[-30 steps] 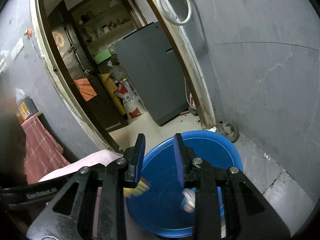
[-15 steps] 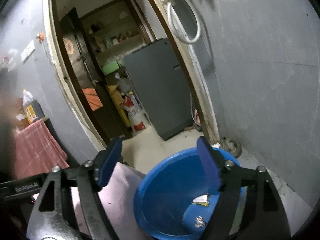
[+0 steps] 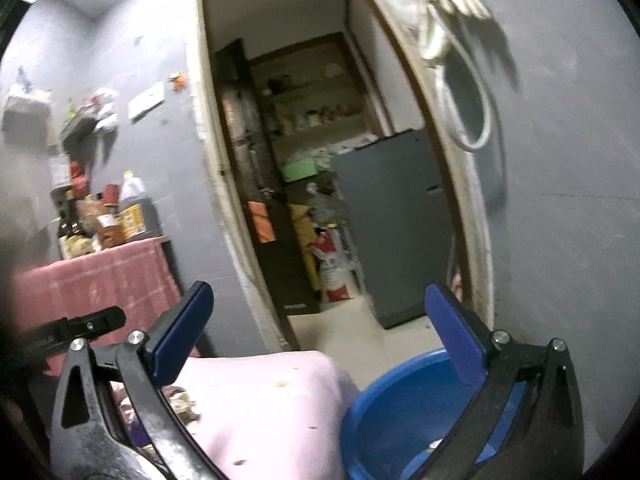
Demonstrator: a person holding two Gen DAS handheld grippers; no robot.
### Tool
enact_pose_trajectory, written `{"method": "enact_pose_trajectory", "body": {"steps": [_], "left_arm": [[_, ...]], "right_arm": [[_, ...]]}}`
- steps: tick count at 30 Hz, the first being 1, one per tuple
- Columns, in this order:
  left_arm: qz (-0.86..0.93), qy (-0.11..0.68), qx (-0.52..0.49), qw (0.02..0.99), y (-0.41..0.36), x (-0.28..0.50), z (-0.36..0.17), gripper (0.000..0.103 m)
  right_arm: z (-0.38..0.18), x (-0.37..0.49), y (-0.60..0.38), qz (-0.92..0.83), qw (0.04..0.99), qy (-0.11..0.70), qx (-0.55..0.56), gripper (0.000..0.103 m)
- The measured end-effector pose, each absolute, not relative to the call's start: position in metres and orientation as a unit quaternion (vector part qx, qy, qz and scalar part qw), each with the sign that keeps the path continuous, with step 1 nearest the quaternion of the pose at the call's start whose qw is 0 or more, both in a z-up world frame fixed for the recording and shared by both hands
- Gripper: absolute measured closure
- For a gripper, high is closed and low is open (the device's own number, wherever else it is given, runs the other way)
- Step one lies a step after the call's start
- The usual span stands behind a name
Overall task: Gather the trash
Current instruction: 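Move both tools back over the trash pile on the stool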
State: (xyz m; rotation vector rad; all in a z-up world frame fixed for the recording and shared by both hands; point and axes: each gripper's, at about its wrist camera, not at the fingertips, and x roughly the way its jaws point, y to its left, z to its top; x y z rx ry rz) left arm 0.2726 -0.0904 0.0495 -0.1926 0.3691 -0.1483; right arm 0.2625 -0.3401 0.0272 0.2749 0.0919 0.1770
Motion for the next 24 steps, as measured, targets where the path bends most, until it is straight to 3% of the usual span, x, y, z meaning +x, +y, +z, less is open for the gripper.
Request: {"method": "enact_pose_trajectory", "body": {"steps": [12, 24], "left_arm": [[0.022, 0.158, -0.064, 0.985, -0.027, 0.21, 0.025, 0.002], [0.044, 0.235, -0.046, 0.97, 0.009, 0.208, -0.018, 0.002]], "right_arm": [[0.022, 0.264, -0.26, 0.2, 0.97, 0.081, 0.109, 0.0], [-0.011, 0.285, -0.194, 0.263, 0.941, 0.21, 0.041, 0.0]]}}
